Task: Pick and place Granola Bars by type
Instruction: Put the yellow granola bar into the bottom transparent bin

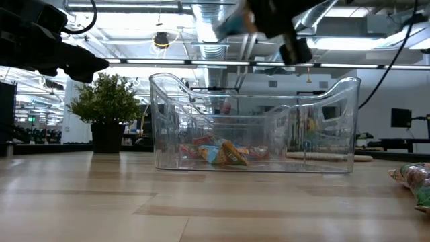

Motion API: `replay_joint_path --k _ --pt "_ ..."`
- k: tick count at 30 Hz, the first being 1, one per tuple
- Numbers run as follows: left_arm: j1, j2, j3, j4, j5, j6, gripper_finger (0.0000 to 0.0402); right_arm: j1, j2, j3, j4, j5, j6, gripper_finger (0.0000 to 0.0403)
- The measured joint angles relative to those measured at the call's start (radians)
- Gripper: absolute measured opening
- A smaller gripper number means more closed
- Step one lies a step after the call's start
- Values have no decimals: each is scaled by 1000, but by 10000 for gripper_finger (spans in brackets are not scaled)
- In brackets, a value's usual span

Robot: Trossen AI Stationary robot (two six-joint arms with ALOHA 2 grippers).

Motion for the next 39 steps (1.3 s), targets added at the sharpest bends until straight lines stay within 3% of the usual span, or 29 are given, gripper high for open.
replay_joint_path --k 13,20,32,39 --pt "0 0 0 0 0 0 219 -65 211 111 -243 -47 66 43" --pt "0 0 0 0 0 0 219 -62 268 111 -254 -63 116 43" --pt "0 0 0 0 0 0 219 -71 287 111 -287 -105 115 43" --pt "0 0 0 0 0 0 219 -71 287 111 -287 -105 115 72"
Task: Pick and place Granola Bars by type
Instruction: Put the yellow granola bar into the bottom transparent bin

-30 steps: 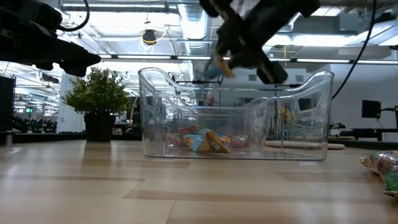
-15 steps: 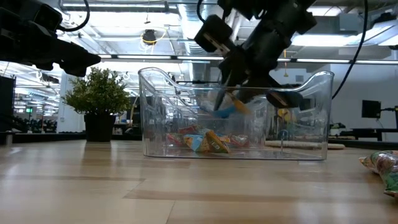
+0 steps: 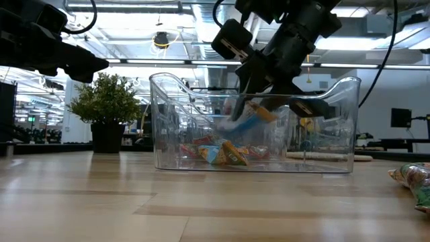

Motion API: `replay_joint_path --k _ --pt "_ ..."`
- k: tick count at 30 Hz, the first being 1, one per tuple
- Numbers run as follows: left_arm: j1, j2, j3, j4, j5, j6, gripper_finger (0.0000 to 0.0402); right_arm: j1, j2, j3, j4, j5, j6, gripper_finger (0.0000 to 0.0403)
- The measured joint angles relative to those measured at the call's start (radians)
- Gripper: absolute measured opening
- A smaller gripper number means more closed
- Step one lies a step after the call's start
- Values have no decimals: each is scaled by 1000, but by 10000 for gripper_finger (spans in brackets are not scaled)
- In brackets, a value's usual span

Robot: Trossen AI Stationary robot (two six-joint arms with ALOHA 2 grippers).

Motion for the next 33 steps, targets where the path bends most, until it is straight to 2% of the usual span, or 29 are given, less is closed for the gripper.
replay_joint_path --k 8,19,28,33 --pt "0 0 0 0 0 0 219 0 -1 0 -2 0 0 104" --pt "0 0 0 0 0 0 219 0 -21 -1 62 -23 -8 113" --pt "0 0 0 0 0 0 219 21 -161 -1 97 -3 -67 114" --pt "0 0 0 0 0 0 219 50 -274 -1 111 -80 -105 114"
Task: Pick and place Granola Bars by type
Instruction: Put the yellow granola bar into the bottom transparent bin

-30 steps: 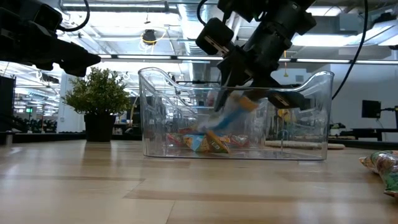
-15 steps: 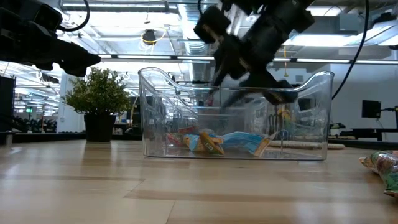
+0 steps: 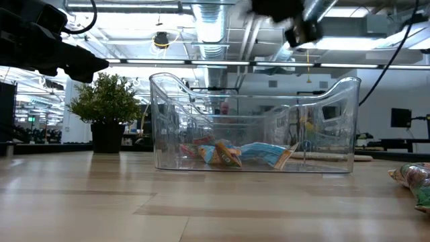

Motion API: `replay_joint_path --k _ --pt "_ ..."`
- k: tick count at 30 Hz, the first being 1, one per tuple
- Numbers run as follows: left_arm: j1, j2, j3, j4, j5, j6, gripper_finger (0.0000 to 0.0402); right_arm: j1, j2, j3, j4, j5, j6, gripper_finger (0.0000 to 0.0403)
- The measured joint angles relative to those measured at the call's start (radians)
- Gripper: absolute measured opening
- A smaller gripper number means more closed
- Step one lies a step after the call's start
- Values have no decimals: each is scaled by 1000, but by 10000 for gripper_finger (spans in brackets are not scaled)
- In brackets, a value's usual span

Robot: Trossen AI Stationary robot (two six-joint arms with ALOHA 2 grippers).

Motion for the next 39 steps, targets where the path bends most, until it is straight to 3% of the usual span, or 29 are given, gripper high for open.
replay_joint_path --k 6,12,21,25,31,39 --pt "0 0 0 0 0 0 219 82 -110 0 -1 -202 7 114" --pt "0 0 0 0 0 0 219 203 -147 0 -29 -315 118 114" --pt "0 0 0 0 0 0 219 403 -135 1 -313 -413 314 114" --pt "0 0 0 0 0 0 219 460 -119 -1 -539 -399 396 114" --pt "0 0 0 0 0 0 219 497 -96 0 -794 -257 512 114" --pt "0 0 0 0 0 0 219 508 17 0 -834 -77 493 114"
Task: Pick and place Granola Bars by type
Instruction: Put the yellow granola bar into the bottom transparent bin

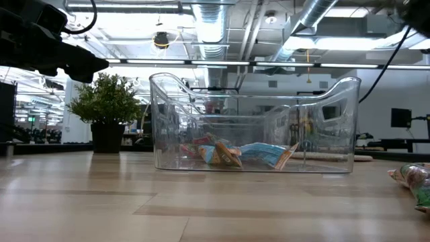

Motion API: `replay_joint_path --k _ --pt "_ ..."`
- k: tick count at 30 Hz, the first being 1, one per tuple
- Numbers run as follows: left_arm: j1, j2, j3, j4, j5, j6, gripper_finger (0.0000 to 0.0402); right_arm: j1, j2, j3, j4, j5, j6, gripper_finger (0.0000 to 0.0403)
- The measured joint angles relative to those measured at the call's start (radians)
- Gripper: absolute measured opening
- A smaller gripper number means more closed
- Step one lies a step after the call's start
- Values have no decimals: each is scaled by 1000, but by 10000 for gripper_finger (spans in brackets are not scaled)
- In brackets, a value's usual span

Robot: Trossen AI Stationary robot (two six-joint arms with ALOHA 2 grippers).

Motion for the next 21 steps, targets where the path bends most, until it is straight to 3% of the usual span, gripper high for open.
replay_joint_path --k 7,16,21 --pt "0 0 0 0 0 0 219 9 95 0 51 58 -4 127" --pt "0 0 0 0 0 0 219 28 153 0 101 111 23 223" --pt "0 0 0 0 0 0 219 25 188 2 118 148 23 244"
